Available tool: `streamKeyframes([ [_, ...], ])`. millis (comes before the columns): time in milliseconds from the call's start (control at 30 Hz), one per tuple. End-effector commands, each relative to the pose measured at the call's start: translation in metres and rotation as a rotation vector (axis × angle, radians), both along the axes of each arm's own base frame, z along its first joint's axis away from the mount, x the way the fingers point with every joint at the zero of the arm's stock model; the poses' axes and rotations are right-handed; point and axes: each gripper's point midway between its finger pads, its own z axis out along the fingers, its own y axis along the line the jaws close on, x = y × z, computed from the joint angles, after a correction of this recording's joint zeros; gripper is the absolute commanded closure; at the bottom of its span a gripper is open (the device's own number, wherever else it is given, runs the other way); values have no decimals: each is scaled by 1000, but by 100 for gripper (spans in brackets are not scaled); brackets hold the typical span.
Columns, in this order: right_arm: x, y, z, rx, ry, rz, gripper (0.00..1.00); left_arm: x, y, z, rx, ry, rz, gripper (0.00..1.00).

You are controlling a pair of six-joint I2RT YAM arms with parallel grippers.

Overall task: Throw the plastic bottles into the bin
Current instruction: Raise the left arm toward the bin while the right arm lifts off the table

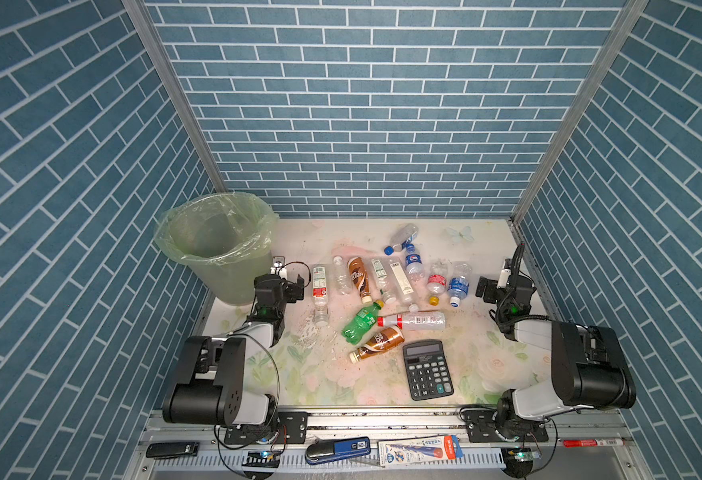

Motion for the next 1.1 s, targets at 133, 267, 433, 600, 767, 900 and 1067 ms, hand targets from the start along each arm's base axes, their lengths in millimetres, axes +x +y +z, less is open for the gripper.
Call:
streamKeyframes([
  [133,-7,-22,20,-12,7,-141,1,-35,-69,-7,201,147,-233,1],
  [267,-9,-26,40,10,-11,-178,1,-44,-101,35,192,154,-250,1],
  [433,-3,-19,90,62,-16,-157,1,-35,-84,170,39,108,-21,1],
  [600,-4,-3,127,154,-25,-113,1,-34,-61,270,-20,-14,126,1],
  [767,-4,38,149,123,-1,-6,1,-15,-12,264,-7,81,301,1],
  [900,-6,96,175,51,-27,170,1,-4,10,235,0,214,373,1],
  [1067,-10,168,198,27,-36,367,1,12,22,203,-9,358,400,1],
])
